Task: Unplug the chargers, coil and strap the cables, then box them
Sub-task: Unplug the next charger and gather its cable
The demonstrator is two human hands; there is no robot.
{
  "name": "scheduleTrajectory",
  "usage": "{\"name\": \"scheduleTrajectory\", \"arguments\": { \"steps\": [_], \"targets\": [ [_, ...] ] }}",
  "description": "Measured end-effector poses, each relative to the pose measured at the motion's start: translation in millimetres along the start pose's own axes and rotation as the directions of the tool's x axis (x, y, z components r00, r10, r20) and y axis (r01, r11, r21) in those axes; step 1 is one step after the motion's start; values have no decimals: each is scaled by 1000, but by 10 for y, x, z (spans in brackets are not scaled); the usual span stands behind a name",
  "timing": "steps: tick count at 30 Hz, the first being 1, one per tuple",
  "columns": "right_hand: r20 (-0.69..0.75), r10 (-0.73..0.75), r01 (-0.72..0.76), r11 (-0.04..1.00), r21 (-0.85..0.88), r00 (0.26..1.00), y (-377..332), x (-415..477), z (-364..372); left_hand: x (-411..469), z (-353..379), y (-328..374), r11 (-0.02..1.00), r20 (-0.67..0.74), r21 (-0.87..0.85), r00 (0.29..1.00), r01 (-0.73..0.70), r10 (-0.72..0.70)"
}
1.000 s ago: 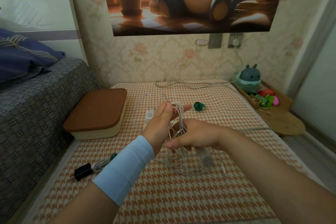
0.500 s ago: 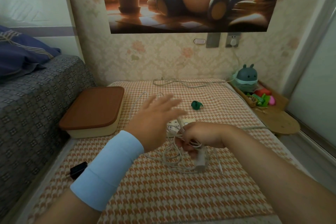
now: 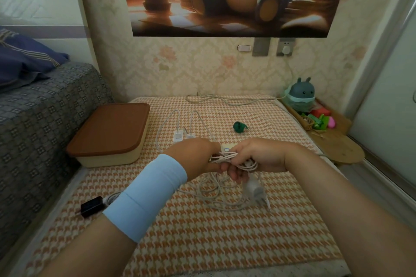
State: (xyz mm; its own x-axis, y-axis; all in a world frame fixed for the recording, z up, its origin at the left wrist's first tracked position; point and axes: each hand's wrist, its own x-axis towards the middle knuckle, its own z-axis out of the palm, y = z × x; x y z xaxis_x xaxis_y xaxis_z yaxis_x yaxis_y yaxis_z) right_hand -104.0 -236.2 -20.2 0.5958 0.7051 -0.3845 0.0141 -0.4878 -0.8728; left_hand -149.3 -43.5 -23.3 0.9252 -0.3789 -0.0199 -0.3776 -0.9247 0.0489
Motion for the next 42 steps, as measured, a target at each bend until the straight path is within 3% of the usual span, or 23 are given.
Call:
{"name": "scheduleTrajectory", "arguments": {
  "steps": [6, 9, 12, 15, 18, 20, 22, 25, 29, 33, 37, 39, 42],
  "targets": [
    [-75, -37, 1, 906, -424, 996, -90, 26, 74, -52, -16, -64, 999, 73, -16, 997, 41, -39],
    [-119, -85, 12, 858, -514, 989, -113, 28, 90, -108, -43, -126, 986, 115, -158, 993, 59, -41],
    [-149, -185, 116, 918, -380, 971, -68, 18, 80, -177, -72, -226, 936, 80, -342, 995, 85, -61],
    [-187, -216, 205, 976, -77, 958, -30, 67, 121, -237, -109, -282, 923, -31, -374, 994, 89, -108],
    [-183, -193, 228, 955, 191, 964, -31, 128, 174, -280, -130, -222, 968, -43, -153, 977, 199, -207],
    [-163, -175, 207, 956, 209, 971, -37, 146, 211, -265, -90, -169, 965, -134, 150, 972, 214, -195],
    [-159, -161, 191, 962, 196, 974, -46, 153, 247, -237, -60, -108, 962, -219, 218, 969, 164, -115],
    [-186, -150, 189, 959, 210, 971, -100, 134, 257, -198, -19, -49, 988, -226, -49, 962, 144, -152],
    [-213, -127, 179, 952, 247, 969, -148, 127, 277, -141, 52, -27, 917, -220, -364, 941, 164, -256],
    [-283, -133, 242, 884, 399, 950, -218, 145, 294, -85, 11, -95, 706, -169, -684, 901, 184, -399],
    [-218, -83, 193, 812, 551, 972, -215, 70, 189, -91, 34, -111, 267, 17, -942, 824, 203, -567],
    [-170, -93, 171, 828, 535, 981, -203, 56, 201, -106, 39, -97, 54, 95, -987, 817, 152, -569],
    [-254, -144, 270, 768, 580, 956, -235, 87, 253, -117, 32, -96, -206, 153, -977, 837, 49, -526]
  ]
}}
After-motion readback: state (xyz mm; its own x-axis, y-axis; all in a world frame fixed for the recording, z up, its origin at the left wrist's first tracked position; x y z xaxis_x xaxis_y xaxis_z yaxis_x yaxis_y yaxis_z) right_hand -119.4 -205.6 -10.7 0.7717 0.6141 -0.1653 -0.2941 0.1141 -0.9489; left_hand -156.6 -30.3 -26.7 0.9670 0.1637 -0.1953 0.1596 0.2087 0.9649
